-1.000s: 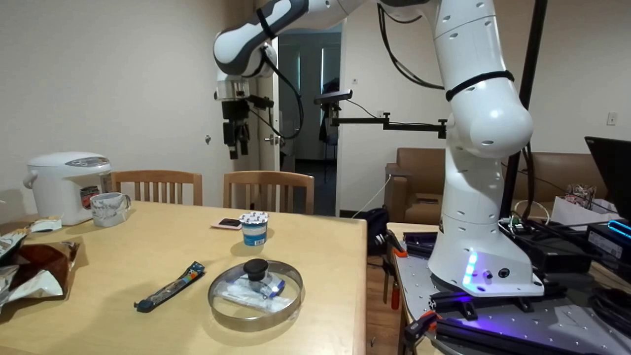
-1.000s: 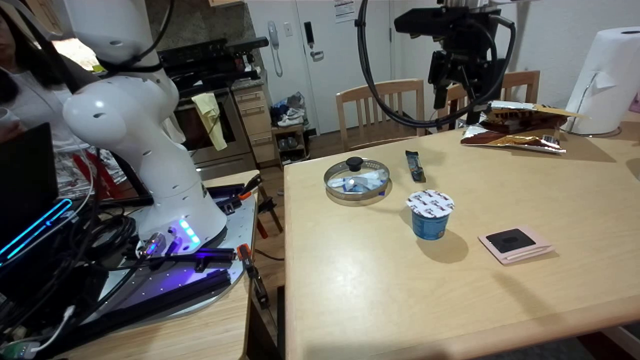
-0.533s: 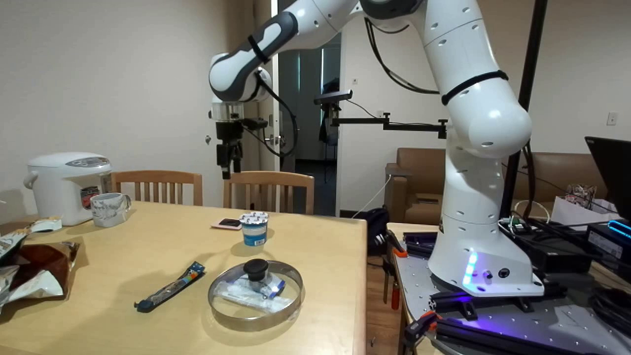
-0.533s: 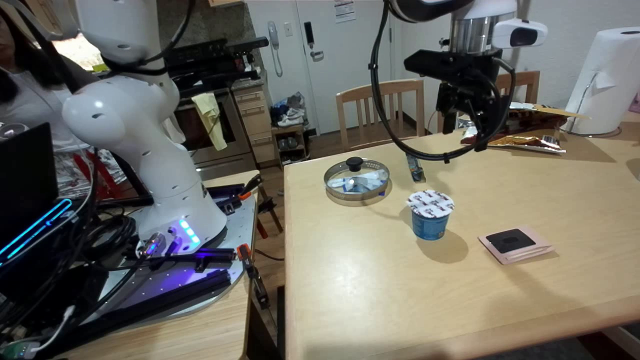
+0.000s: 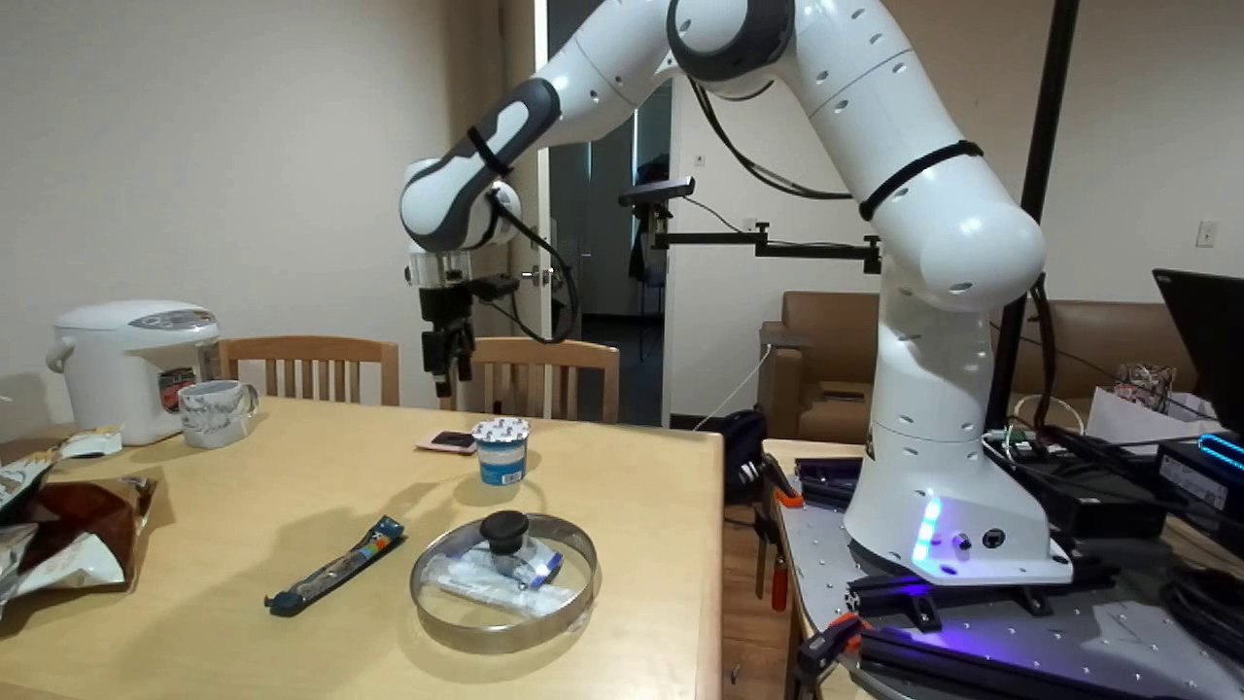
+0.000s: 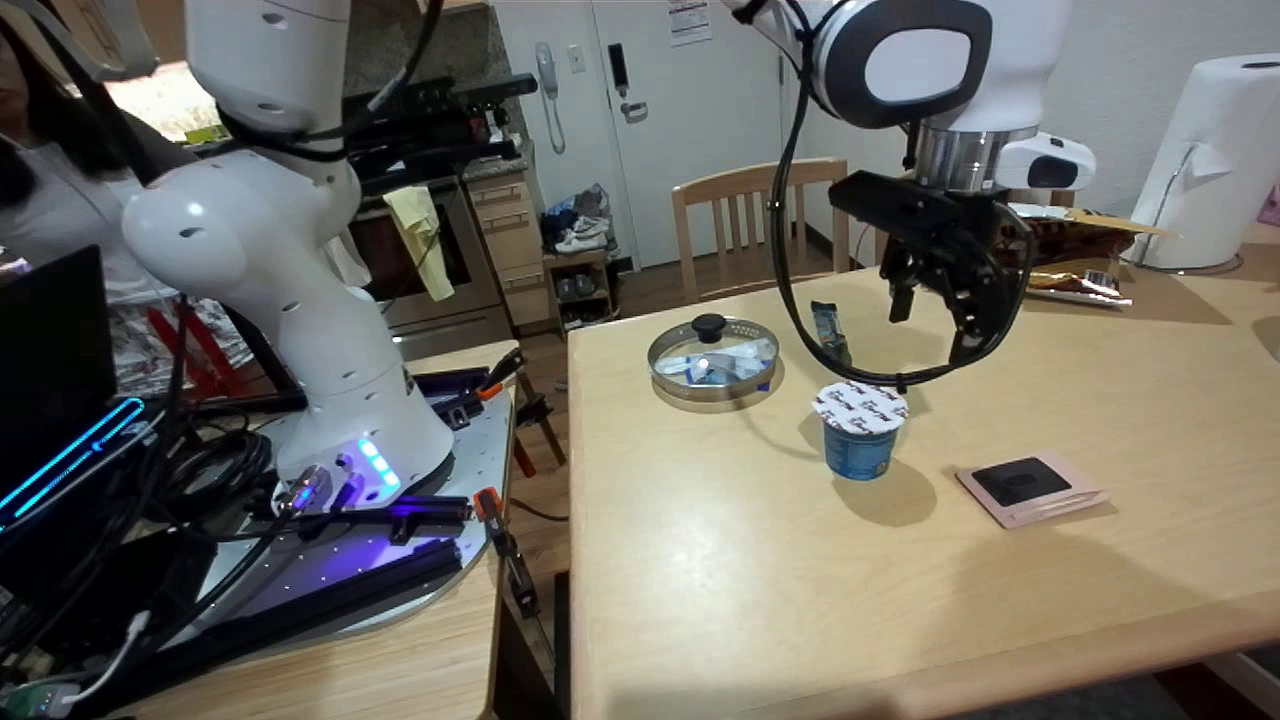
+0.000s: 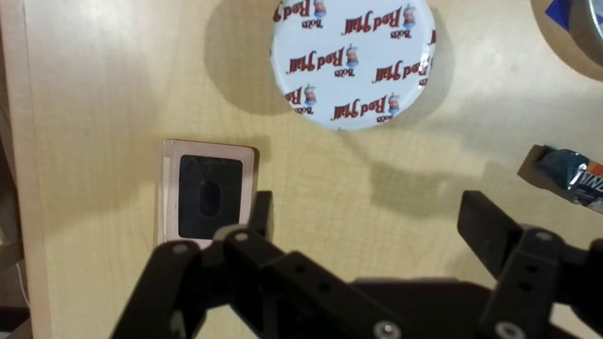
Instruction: Push the blue cup backwards
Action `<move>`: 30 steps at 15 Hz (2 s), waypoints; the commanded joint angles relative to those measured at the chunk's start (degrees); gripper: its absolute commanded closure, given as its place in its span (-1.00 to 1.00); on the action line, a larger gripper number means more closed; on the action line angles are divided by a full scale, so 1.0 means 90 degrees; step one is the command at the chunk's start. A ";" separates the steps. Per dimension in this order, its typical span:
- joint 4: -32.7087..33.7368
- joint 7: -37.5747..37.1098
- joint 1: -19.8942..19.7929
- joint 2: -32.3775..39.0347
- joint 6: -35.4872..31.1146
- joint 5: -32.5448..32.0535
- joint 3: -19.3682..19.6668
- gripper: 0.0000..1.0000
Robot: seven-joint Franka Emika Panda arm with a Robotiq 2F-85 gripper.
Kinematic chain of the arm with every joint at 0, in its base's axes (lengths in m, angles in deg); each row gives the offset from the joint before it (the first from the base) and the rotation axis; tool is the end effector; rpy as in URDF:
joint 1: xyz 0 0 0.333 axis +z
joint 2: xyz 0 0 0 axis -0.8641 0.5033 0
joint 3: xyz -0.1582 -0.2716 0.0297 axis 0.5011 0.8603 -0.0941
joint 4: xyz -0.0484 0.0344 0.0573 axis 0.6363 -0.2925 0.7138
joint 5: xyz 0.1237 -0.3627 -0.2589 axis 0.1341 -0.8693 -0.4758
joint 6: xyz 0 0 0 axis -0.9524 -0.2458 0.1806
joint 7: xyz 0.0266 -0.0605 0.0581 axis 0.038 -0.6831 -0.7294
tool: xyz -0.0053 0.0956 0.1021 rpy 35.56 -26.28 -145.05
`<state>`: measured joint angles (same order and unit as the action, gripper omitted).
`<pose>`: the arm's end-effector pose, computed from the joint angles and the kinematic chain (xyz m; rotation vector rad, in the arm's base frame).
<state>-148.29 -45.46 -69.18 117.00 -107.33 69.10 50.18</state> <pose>0.6989 -0.1657 0.1802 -3.1188 -0.1222 0.0990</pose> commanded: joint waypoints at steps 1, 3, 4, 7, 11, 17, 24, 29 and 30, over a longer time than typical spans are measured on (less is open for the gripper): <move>0.0649 0.0011 -0.0215 0.0620 0.0092 0.0056 -0.0182 -1.00; 0.0902 0.0006 -0.0272 0.0887 0.0159 0.0073 -0.0224 -1.00; 0.1029 -0.0050 -0.0296 0.1009 0.0238 0.0091 -0.0240 -1.00; 0.1350 -0.0202 -0.0371 0.1317 0.0447 0.0141 -0.0253 -1.00; 0.1672 -0.0578 -0.0426 0.1574 0.0857 0.0258 -0.0229 -1.00; 0.1712 -0.0864 -0.0480 0.1712 0.1080 0.0457 -0.0248 -1.00; 0.1584 -0.0978 -0.0461 0.1725 0.1104 0.0445 -0.0205 -1.00; 0.1566 -0.1047 -0.0449 0.1595 0.1187 0.0368 -0.0117 -0.49; 0.1578 -0.1062 -0.0452 0.1584 0.1193 0.0362 -0.0099 -0.49</move>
<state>-134.32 -53.82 -72.57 132.43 -98.25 72.33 49.34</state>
